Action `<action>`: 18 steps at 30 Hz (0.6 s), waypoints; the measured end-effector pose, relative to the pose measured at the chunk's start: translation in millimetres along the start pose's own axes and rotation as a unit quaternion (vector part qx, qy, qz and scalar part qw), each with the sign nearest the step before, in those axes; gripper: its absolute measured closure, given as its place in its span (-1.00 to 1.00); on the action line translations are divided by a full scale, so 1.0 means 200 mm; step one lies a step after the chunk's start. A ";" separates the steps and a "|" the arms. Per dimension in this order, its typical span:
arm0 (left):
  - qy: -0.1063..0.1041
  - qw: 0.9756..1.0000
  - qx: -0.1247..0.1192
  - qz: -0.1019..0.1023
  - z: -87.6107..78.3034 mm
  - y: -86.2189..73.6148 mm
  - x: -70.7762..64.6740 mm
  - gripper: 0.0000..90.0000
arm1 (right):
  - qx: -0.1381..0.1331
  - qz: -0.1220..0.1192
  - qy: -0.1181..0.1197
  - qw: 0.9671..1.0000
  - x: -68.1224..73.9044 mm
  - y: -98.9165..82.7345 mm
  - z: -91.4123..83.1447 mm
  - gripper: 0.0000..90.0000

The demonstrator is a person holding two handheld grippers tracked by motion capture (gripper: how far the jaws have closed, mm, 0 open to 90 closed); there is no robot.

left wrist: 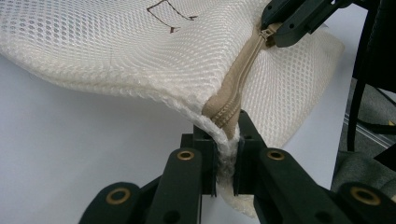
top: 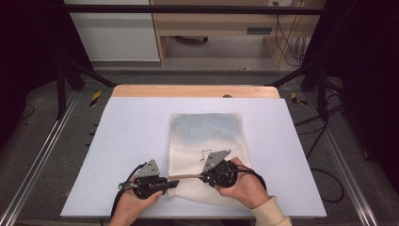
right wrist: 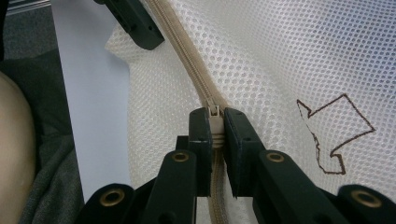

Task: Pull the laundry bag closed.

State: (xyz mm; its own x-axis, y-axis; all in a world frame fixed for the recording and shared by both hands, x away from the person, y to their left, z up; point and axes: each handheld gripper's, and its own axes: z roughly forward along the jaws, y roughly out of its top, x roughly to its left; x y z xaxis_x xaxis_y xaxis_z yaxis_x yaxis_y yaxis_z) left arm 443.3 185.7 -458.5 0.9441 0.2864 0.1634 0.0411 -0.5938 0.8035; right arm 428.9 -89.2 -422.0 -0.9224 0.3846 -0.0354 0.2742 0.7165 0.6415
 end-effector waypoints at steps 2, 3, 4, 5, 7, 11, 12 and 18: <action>0.002 1.000 0.000 -0.001 0.00 0.00 0.00 0.83 | -0.002 0.000 0.001 1.000 0.00 0.00 0.00 0.83; 0.002 1.000 0.001 -0.002 0.00 0.00 0.00 0.83 | -0.001 -0.002 -0.001 1.000 0.00 0.00 0.00 0.83; 0.002 1.000 0.000 -0.002 0.00 0.00 0.00 0.83 | 0.000 -0.002 -0.002 1.000 0.00 0.00 0.00 0.83; 0.003 1.000 0.001 -0.001 -0.01 0.00 0.00 0.83 | -0.002 -0.001 0.000 1.000 0.00 0.00 -0.01 0.83; 0.002 1.000 -0.001 -0.004 0.00 0.00 0.00 0.83 | -0.001 0.001 -0.002 1.000 0.00 -0.01 -0.01 0.83; 0.004 1.000 0.003 0.004 -0.01 0.01 0.00 0.83 | -0.004 0.004 0.001 1.000 -0.01 -0.02 -0.01 0.83; 0.003 1.000 0.000 0.001 -0.01 0.00 0.00 0.83 | -0.002 0.004 -0.001 1.000 0.00 -0.02 -0.01 0.83; 0.007 1.000 -0.001 -0.004 -0.01 0.01 -0.01 0.83 | -0.007 0.006 0.000 1.000 -0.01 -0.02 -0.02 0.83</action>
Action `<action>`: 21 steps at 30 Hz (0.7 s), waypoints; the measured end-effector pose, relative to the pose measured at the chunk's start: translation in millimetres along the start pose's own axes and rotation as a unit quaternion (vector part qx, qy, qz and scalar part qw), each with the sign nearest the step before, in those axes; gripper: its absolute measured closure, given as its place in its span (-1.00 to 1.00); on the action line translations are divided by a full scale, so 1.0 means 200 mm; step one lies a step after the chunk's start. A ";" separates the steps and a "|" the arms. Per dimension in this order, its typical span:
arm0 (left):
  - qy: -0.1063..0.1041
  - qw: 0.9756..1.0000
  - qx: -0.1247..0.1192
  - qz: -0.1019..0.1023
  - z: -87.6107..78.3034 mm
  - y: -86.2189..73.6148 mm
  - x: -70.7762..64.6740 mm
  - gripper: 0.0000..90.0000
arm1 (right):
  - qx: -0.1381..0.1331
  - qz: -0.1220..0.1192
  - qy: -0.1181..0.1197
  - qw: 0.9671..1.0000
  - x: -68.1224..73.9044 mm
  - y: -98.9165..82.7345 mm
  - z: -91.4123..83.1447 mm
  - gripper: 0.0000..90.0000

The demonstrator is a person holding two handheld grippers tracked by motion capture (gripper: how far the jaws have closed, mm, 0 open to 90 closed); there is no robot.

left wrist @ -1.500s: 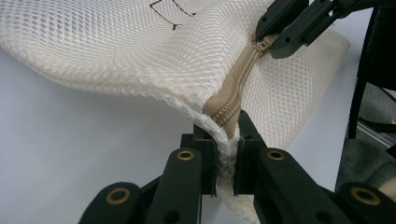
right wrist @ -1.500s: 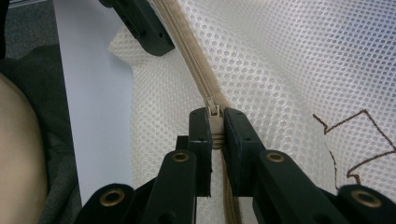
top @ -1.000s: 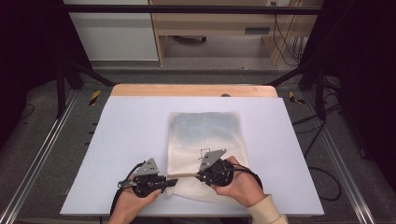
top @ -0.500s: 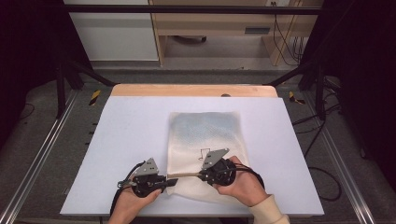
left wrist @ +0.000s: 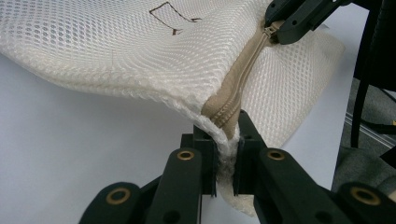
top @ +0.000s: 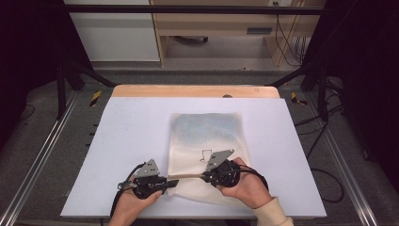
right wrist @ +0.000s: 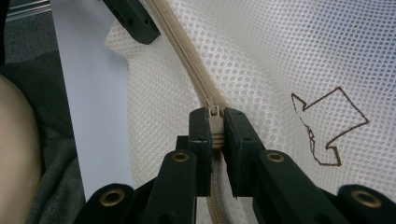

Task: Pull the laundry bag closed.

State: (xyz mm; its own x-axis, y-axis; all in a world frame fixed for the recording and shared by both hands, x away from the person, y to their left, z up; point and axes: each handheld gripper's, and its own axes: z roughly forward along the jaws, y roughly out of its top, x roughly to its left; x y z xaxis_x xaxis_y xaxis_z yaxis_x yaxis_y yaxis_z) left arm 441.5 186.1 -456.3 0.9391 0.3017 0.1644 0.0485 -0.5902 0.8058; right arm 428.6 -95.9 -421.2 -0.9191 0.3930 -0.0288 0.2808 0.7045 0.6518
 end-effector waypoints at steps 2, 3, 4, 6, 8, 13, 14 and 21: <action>-0.001 1.000 0.002 0.006 0.00 0.00 0.01 0.83 | -0.001 0.002 -0.001 1.000 0.00 0.00 0.00 0.83; -0.002 1.000 0.002 0.009 0.00 0.00 0.01 0.83 | 0.001 0.003 -0.002 1.000 0.00 0.00 0.00 0.83; -0.001 1.000 0.001 0.008 0.00 0.00 0.01 0.83 | 0.002 0.001 -0.002 1.000 0.00 -0.01 -0.01 0.83; 0.000 1.000 0.000 0.003 0.00 0.00 0.00 0.83 | -0.002 0.003 -0.003 1.000 0.00 -0.01 -0.01 0.83; -0.001 1.000 -0.002 0.007 -0.01 0.00 0.01 0.83 | -0.001 0.004 -0.004 1.000 -0.01 -0.01 -0.02 0.83; -0.001 1.000 -0.001 0.004 -0.01 0.00 0.01 0.83 | -0.001 0.008 -0.005 1.000 -0.02 -0.02 -0.02 0.83; -0.001 1.000 -0.001 0.006 -0.01 0.00 0.01 0.83 | 0.000 0.009 -0.006 1.000 -0.02 -0.02 -0.02 0.83; 0.000 1.000 -0.002 0.004 -0.01 0.00 0.00 0.83 | -0.002 0.013 -0.007 1.000 -0.02 -0.03 -0.03 0.83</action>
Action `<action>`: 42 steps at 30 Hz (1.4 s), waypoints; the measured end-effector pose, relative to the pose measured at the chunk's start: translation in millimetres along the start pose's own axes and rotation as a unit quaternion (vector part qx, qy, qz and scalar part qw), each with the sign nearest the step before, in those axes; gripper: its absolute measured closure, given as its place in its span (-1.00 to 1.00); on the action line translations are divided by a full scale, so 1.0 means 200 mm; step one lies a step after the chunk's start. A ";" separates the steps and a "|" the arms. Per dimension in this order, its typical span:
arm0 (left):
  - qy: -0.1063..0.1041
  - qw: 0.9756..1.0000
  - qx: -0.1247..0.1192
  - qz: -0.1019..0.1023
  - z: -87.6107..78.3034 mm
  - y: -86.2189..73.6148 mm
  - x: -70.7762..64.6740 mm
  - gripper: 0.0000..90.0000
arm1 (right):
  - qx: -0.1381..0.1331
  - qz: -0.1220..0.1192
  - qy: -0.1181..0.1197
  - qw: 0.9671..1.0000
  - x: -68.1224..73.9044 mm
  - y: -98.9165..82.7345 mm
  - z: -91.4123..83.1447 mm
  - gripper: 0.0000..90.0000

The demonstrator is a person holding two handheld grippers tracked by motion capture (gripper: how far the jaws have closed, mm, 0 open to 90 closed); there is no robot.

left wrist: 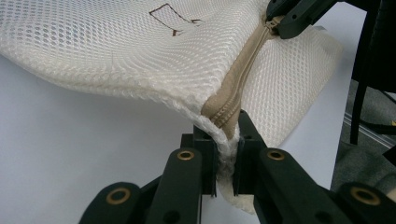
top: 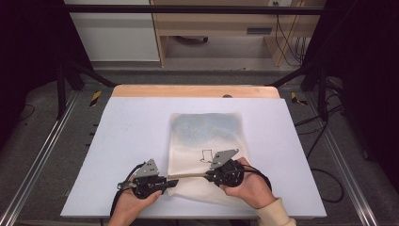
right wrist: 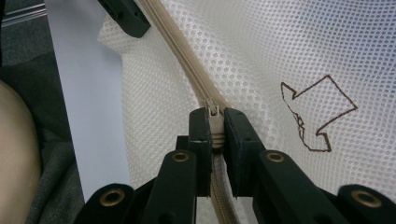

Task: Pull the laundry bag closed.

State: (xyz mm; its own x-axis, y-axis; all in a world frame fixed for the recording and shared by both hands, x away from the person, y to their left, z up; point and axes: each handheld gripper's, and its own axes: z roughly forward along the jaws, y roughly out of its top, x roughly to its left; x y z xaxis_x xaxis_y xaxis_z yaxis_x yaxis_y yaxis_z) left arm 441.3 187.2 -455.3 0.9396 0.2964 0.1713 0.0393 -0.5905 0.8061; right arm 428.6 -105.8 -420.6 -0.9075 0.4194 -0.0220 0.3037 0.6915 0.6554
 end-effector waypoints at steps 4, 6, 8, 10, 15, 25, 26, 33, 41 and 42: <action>-0.002 1.000 0.000 0.002 0.00 0.00 0.00 0.83 | 0.000 0.002 0.000 1.000 0.00 -0.01 0.00 0.83; -0.001 1.000 0.001 0.001 0.01 0.00 0.00 0.83 | -0.002 0.006 0.003 1.000 -0.01 -0.02 0.00 0.83; -0.001 1.000 0.002 0.002 0.01 0.00 0.00 0.83 | 0.000 0.007 0.001 1.000 -0.01 -0.02 0.00 0.83; -0.002 1.000 0.003 0.001 0.01 0.00 0.00 0.83 | 0.000 0.011 0.000 1.000 -0.01 -0.03 0.00 0.83; -0.002 1.000 0.002 0.004 0.01 0.00 0.00 0.83 | 0.001 0.011 -0.003 1.000 -0.01 -0.04 -0.01 0.83; -0.001 1.000 0.003 0.003 0.01 0.00 -0.01 0.83 | -0.003 0.014 -0.005 1.000 -0.02 -0.06 -0.03 0.83; -0.002 1.000 0.002 0.004 0.01 0.00 0.00 0.83 | -0.003 0.014 -0.007 1.000 -0.01 -0.06 -0.03 0.83; -0.002 1.000 0.002 0.004 0.01 0.00 0.00 0.83 | -0.001 0.020 -0.011 1.000 -0.03 -0.08 -0.05 0.83; 0.000 1.000 0.001 0.002 0.01 0.00 0.00 0.83 | -0.001 0.019 -0.015 1.000 -0.03 -0.10 -0.06 0.83; 0.000 1.000 0.000 0.003 0.01 0.00 0.00 0.83 | -0.001 0.020 -0.015 1.000 -0.03 -0.10 -0.07 0.83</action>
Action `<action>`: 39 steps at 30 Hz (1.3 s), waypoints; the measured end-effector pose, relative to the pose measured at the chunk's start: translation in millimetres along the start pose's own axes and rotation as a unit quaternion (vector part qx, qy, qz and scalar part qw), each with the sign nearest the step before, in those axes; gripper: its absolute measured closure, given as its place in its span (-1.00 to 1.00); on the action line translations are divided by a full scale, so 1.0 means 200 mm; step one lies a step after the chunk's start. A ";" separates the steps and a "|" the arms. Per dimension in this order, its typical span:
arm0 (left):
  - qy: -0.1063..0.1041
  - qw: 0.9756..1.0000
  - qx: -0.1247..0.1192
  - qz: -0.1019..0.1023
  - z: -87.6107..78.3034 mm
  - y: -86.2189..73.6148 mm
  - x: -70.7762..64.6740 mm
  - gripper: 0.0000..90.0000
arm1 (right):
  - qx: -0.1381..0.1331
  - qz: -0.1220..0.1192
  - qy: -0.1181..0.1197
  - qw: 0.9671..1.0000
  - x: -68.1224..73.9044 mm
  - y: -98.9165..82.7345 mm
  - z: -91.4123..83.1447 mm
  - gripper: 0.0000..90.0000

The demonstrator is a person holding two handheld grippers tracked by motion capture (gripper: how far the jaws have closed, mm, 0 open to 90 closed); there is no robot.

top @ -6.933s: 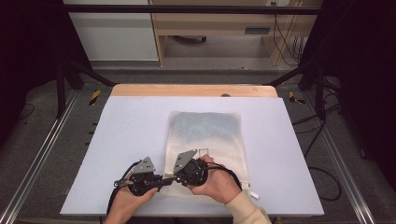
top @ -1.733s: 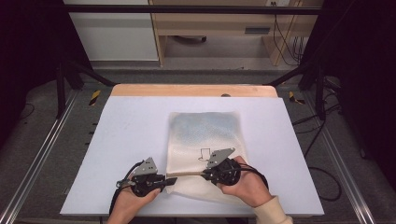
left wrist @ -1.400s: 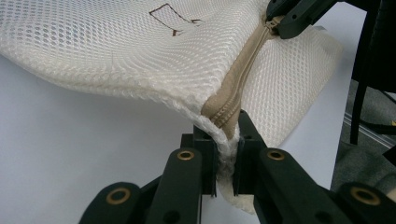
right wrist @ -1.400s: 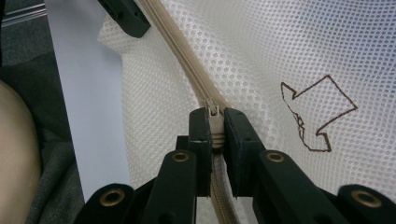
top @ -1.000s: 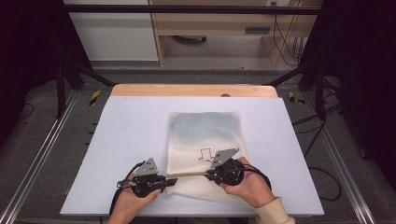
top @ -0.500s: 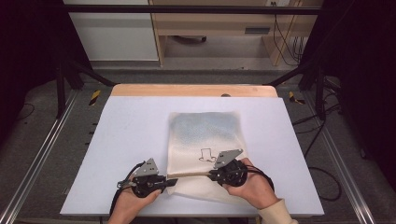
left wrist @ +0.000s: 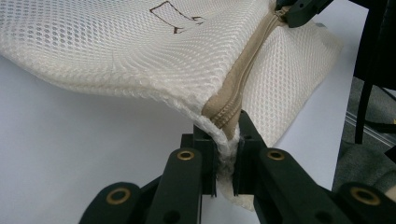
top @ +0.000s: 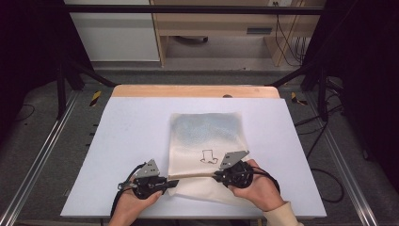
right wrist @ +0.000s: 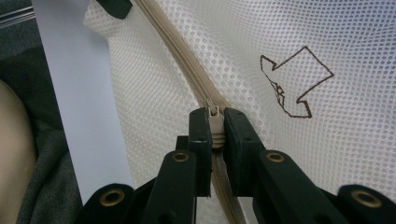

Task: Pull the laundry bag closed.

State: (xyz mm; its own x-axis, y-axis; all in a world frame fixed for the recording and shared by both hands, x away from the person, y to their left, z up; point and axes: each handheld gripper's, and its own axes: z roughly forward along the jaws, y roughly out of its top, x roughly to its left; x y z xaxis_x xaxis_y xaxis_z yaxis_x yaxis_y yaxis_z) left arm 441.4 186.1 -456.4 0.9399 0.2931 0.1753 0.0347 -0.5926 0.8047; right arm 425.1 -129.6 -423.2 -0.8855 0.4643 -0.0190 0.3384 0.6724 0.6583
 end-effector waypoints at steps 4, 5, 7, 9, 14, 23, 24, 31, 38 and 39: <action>0.000 1.000 -0.002 0.001 -0.01 0.00 0.01 0.83 | 0.001 0.003 -0.006 1.000 0.00 -0.01 -0.02 0.83; 0.001 1.000 -0.001 -0.001 -0.01 0.00 0.01 0.83 | -0.003 0.004 -0.005 1.000 0.00 -0.01 -0.02 0.83; 0.002 1.000 -0.001 -0.003 -0.01 0.00 0.00 0.83 | -0.004 0.007 -0.006 1.000 -0.01 -0.02 -0.03 0.83; 0.002 1.000 0.000 0.000 -0.01 0.00 0.00 0.83 | -0.004 0.009 -0.007 1.000 -0.01 -0.03 -0.04 0.83; 0.002 1.000 -0.001 -0.003 -0.01 0.00 0.00 0.83 | -0.005 0.010 -0.012 1.000 -0.01 -0.04 -0.05 0.83; -0.002 1.000 -0.001 0.001 0.01 0.01 -0.01 0.83 | -0.009 0.018 -0.017 1.000 -0.02 -0.06 -0.08 0.83; -0.002 1.000 -0.001 -0.001 0.01 0.01 -0.01 0.83 | -0.010 0.019 -0.017 1.000 -0.03 -0.06 -0.08 0.83; -0.005 1.000 -0.003 -0.001 0.03 0.02 -0.01 0.83 | -0.011 0.026 -0.020 0.999 -0.04 -0.08 -0.10 0.83; -0.005 1.000 -0.001 0.001 0.05 0.03 -0.02 0.83 | -0.010 0.026 -0.018 0.999 -0.04 -0.10 -0.11 0.83; -0.006 1.000 -0.002 -0.001 0.05 0.03 -0.02 0.83 | -0.010 0.027 -0.019 0.999 -0.05 -0.10 -0.11 0.83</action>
State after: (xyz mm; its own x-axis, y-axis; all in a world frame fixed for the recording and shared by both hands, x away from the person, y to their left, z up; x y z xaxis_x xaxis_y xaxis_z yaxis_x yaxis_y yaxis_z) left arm 440.6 173.1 -458.2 0.9436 0.2854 0.1678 0.0348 -0.5894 0.8071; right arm 419.2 -160.1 -419.3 -0.8533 0.5213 -0.0121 0.3779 0.6343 0.6745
